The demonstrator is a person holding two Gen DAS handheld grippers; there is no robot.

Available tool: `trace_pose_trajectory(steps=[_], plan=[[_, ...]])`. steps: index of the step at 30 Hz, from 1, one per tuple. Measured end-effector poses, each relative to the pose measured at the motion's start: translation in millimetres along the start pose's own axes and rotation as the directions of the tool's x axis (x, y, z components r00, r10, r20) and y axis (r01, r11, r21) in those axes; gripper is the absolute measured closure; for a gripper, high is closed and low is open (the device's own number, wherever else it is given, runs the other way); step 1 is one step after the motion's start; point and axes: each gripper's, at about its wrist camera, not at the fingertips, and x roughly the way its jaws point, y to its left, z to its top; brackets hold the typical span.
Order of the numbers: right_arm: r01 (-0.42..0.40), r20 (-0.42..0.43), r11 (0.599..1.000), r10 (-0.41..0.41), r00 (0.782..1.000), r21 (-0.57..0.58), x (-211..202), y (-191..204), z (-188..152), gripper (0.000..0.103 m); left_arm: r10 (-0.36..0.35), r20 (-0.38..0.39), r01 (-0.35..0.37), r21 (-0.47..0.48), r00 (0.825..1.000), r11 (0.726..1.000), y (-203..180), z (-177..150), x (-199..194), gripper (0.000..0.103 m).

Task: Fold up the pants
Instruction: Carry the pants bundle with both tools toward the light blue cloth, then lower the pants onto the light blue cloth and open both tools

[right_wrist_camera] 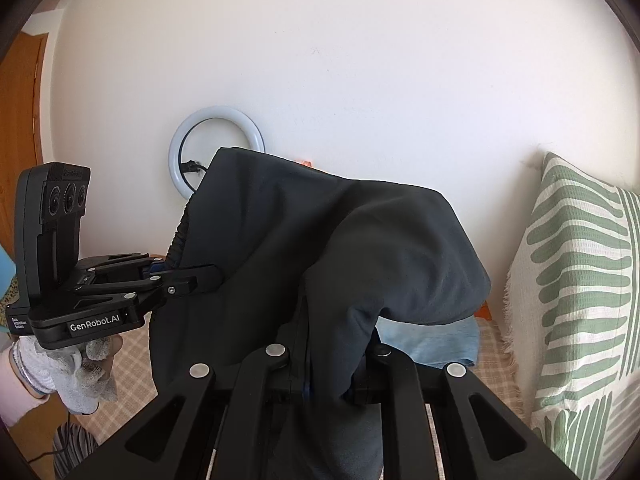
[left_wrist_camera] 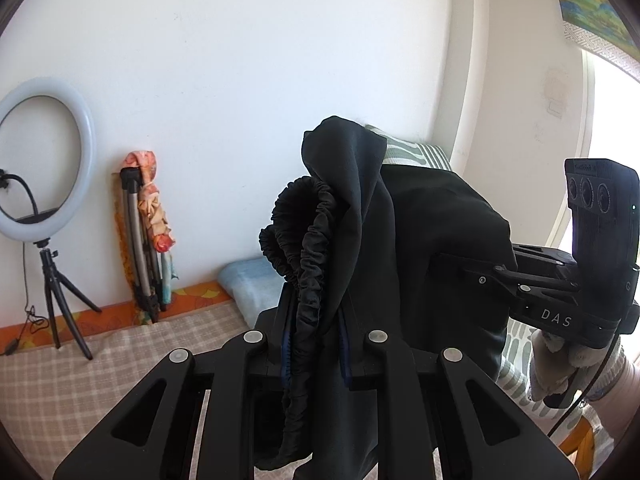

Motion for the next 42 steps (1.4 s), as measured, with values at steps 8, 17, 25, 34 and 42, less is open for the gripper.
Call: trace_pose_trajectory(steps=[8,17,25,34,42], plan=[[0.048,-0.024,0.998,-0.047,0.999,0.041,10,-55,2,0.093,-0.063,-0.033,0.063,0.027,0.998,0.998,-34,7,58,0.087],[0.073,-0.032,0.997,-0.072,0.997,0.03,41,-98,16,0.093,-0.092,-0.056,0.091,-0.013,0.994,0.996,-33,21,115,0.087],[0.045,-0.043,0.999,-0.045,0.998,0.001,94,-124,37,0.093,-0.068,-0.027,0.067,-0.035,0.997,0.997,-10,34,154,0.087],[-0.021,-0.123,0.999,0.015,0.992,-0.045,195,-146,39,0.093,-0.028,-0.048,0.024,-0.08,0.998,0.997,32,17,198,0.087],[-0.024,-0.224,0.993,-0.002,0.975,-0.113,298,-167,19,0.093,0.012,-0.111,-0.029,-0.158,0.994,0.987,78,-11,265,0.087]])
